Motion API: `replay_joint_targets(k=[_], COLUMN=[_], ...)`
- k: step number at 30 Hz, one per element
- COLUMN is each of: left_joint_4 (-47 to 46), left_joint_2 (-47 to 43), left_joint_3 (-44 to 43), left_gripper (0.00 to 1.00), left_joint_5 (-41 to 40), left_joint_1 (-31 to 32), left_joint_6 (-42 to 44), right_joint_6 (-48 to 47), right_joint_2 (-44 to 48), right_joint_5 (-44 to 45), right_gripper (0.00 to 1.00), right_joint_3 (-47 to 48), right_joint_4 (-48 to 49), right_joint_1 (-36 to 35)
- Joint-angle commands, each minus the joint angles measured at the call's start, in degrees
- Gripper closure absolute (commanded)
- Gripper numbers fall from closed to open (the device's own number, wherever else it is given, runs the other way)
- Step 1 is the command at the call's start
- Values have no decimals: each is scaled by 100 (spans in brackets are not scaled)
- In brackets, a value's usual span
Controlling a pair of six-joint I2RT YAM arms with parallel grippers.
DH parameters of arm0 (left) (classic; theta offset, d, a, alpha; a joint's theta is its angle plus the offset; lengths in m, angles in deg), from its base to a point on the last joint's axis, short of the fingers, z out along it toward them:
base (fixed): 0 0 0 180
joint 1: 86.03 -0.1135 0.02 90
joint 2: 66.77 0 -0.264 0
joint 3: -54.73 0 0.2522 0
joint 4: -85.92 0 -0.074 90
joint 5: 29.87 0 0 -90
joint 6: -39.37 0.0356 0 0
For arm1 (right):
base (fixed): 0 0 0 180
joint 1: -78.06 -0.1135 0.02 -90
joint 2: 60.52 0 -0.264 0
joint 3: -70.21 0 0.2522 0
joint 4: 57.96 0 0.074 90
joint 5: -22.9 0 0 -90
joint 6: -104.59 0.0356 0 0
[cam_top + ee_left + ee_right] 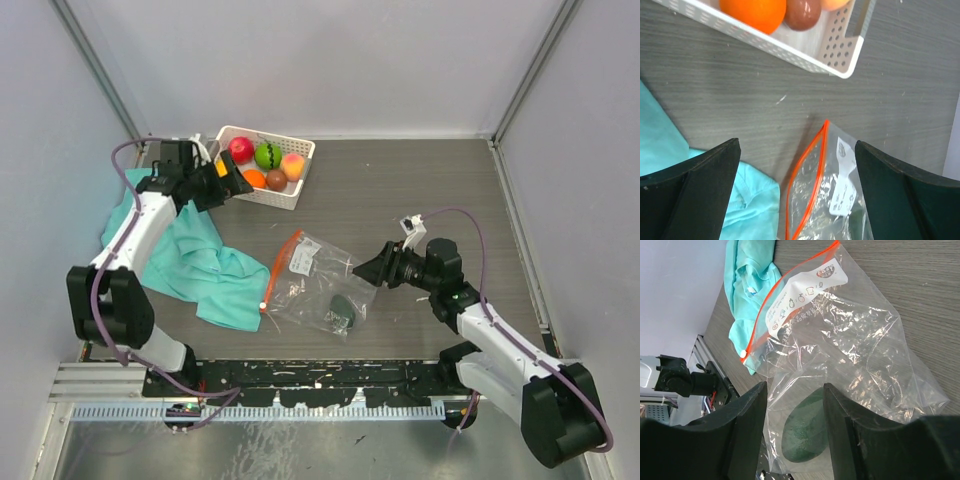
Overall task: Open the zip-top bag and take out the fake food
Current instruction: Place the fake fruit in the bin, then pick up the fake fruit from the zipper food storage bag.
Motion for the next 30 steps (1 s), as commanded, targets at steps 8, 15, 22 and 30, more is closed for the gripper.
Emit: replay_joint_targets(k=[8,15,22,30], left_joint_4=[-734,-796,-987,-1607], left_joint_2=[-2807,-3890,-4660,-5107], left_joint_3=[1927,2609,3362,4603], left_gripper=[2,2,2,2], left_joint_5=[239,720,1126,1901], left_joint_1=[-16,-16,-16,-16], left_joint_6=[446,414,81,-748], right_joint_6=[-79,-83,-56,-59], right_joint_2=[287,378,407,216], right_joint_5=[-235,-297,-449,-475], right_gripper=[46,46,46,45], right_joint_3=[18,53,116,374], right_joint_4=[-51,-138,-113,-62], right_joint_1=[4,6,-4,-230])
